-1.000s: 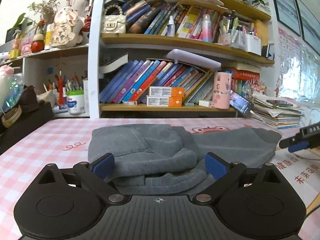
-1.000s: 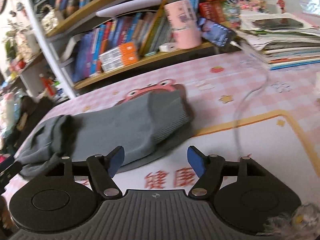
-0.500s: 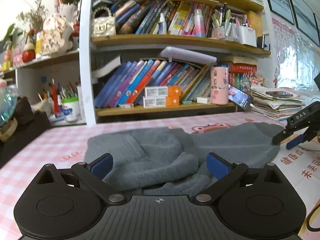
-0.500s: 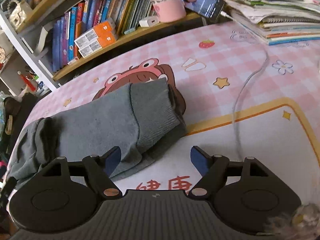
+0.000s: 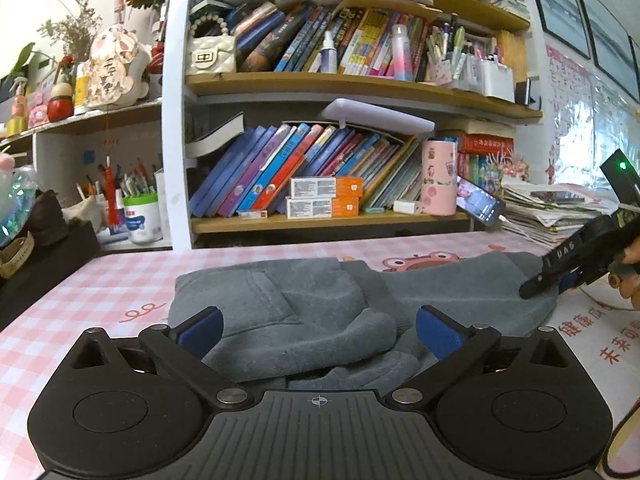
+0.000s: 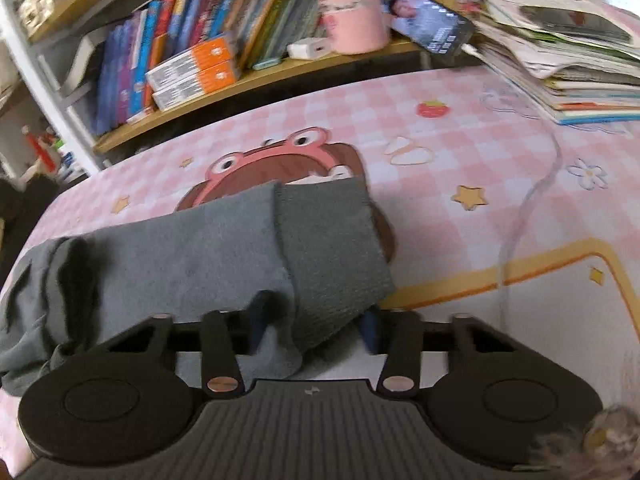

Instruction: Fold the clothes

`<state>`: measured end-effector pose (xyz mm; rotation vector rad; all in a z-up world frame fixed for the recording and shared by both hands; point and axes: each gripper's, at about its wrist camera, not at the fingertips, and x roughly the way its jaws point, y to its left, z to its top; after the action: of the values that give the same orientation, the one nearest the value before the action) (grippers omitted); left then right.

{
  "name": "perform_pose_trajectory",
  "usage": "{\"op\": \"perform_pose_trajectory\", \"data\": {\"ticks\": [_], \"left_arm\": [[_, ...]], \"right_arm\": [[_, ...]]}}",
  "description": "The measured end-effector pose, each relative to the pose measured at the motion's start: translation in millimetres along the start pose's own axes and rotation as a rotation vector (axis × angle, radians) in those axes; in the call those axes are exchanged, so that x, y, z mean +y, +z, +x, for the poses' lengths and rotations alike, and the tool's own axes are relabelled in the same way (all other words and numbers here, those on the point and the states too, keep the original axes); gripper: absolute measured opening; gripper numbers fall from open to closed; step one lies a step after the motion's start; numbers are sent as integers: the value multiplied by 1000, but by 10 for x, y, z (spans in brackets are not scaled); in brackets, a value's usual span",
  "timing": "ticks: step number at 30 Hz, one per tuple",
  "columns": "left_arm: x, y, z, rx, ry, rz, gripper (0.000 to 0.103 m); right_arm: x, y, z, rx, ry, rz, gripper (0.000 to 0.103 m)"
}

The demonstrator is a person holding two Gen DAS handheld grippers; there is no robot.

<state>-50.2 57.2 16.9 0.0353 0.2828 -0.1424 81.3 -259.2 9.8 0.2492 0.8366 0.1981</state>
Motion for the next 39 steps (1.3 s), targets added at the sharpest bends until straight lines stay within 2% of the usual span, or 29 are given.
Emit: {"op": "perform_pose_trajectory", "data": {"ticks": [2,4,8,15,20,26,28,30,31,33,39], "left_arm": [[11,-2,-7,-4,2,-5,103],[8,-4,-11,-5,4,-3,103],[-16,-4,1,3,4,12,103],[-24,-8,-6,2,8,16,103],[-3,-7,11,14,1,5,103],[-9,-11,22,21,1,7,103],[-18,-13,25,23,1,11,103],[-20,-15,26,24,2,13,103],[-19,-16,26,24,3,12,103],[-15,-18,23,22,5,10,103],[18,-21,18,15,-5,-9,103]], "right_arm": [[42,7,-29,-15,12,-19,24],[99,35,-171,-77,57,-28,22],[206,30,-504,-229,218,-54,21],[23,10,-219,-116,154,56,22],[-196,-48,-77,-33,135,184,39],[-192,-72,3,-12,165,203,46],[-148,-31,38,-9,161,188,46],[-107,-6,56,-7,141,163,40],[-103,2,58,-4,134,155,33],[-95,18,62,4,120,138,29],[52,132,-149,-33,178,93,22]]}}
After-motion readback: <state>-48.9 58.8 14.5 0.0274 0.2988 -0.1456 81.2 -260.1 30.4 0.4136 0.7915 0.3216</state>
